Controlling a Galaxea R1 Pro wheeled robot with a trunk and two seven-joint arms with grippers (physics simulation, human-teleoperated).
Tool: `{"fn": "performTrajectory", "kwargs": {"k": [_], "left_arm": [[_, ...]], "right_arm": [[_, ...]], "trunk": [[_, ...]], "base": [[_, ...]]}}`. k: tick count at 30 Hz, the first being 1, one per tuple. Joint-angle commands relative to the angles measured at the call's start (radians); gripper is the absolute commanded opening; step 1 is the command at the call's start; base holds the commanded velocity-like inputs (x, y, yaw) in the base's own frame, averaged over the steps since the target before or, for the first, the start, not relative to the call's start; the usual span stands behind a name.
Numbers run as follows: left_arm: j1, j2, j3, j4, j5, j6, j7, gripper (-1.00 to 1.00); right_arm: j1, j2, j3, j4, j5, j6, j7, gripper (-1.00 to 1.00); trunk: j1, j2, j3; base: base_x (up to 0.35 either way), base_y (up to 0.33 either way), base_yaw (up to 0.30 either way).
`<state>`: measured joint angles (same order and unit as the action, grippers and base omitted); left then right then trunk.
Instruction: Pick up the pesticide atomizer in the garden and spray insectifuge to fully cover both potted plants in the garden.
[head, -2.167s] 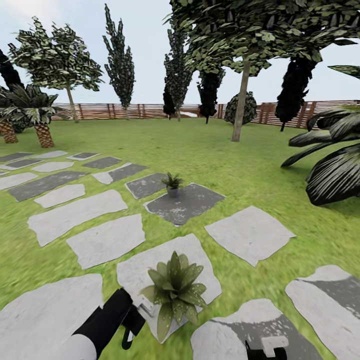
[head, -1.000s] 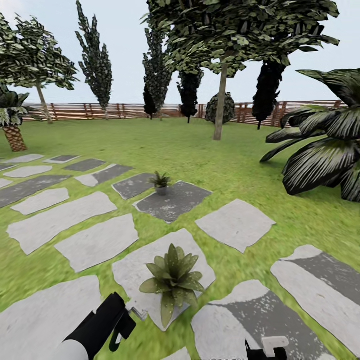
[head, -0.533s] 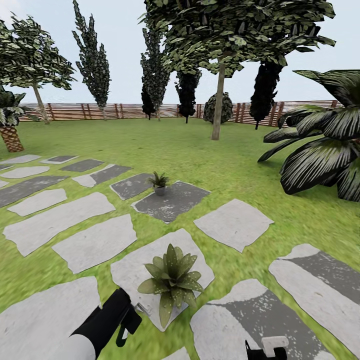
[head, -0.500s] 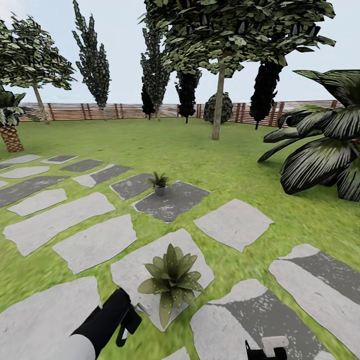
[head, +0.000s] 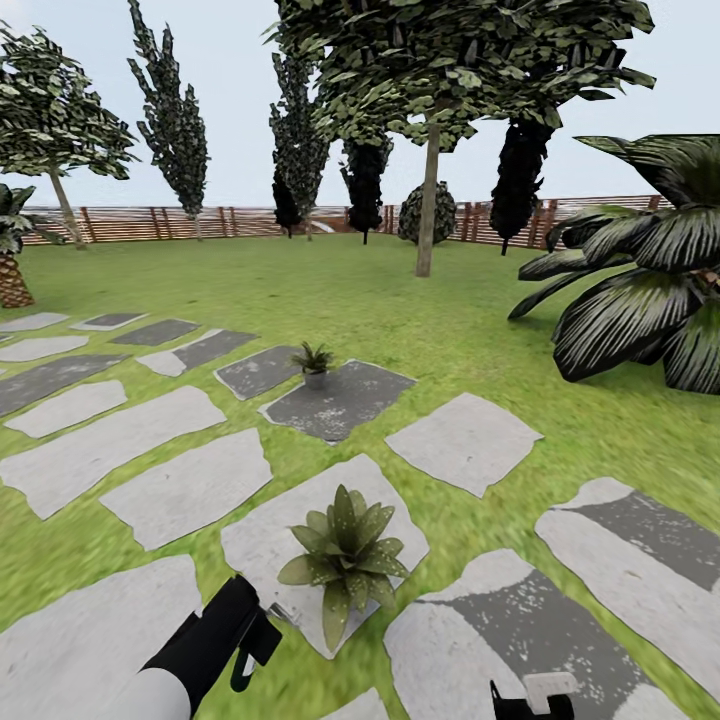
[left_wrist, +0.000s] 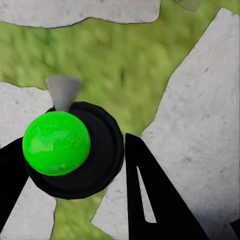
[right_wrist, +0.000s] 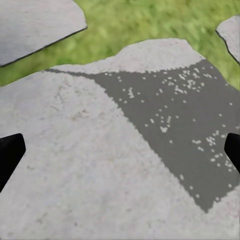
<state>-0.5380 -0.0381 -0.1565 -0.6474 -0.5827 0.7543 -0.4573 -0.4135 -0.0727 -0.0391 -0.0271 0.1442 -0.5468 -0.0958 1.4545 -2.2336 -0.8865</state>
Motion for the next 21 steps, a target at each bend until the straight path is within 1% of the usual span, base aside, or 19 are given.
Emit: {"fn": "performTrajectory", "kwargs": {"k": [1,4,9,11,13,17,21], "left_arm": [[0.000,0.000,-0.002,-0.001,-0.011,0.002,-0.009,-1.00],[0.000,0.001,0.001,-0.001,-0.011,0.002,-0.009,-1.00],[0.000,0.002,0.003,-0.001,-0.010,0.003,-0.009,-1.00],[0.000,0.004,0.003,-0.001,-0.011,0.003,-0.009,-1.00],[0.000,0.005,0.003,-0.001,-0.011,0.003,-0.009,-1.00],[0.000,0.008,0.005,-0.001,-0.008,0.003,-0.009,-1.00],[0.000,0.008,0.004,-0.006,-0.006,0.003,-0.009,-1.00]], "right_arm": [[-0.001,0.000,-0.004,0.001,0.010,-0.002,-0.007,1.00],[-0.001,0.000,-0.004,0.001,0.011,-0.002,-0.007,1.00],[-0.001,-0.001,-0.004,0.001,0.011,-0.002,-0.007,1.00],[-0.001,-0.001,-0.004,0.001,0.010,-0.002,-0.006,1.00],[-0.001,-0.001,-0.004,0.001,0.011,-0.002,-0.007,1.00],[-0.001,-0.001,-0.004,0.001,0.011,-0.002,-0.007,1.00],[-0.001,-0.001,-0.004,0.001,0.011,-0.002,-0.007,1.00]], "trunk": [[0.000,0.000,-0.001],[0.000,0.000,-0.001],[0.000,0.000,0.001],[0.000,0.000,0.002],[0.000,0.000,0.002],[0.000,0.000,0.002],[0.000,0.000,0.002]], "base": [[0.008,0.014,0.000],[0.003,0.005,-0.135],[0.000,0.023,-0.250],[-0.012,0.225,-0.255],[-0.143,0.250,-0.116],[-0.068,0.297,-0.020],[0.111,0.312,-0.001]]}}
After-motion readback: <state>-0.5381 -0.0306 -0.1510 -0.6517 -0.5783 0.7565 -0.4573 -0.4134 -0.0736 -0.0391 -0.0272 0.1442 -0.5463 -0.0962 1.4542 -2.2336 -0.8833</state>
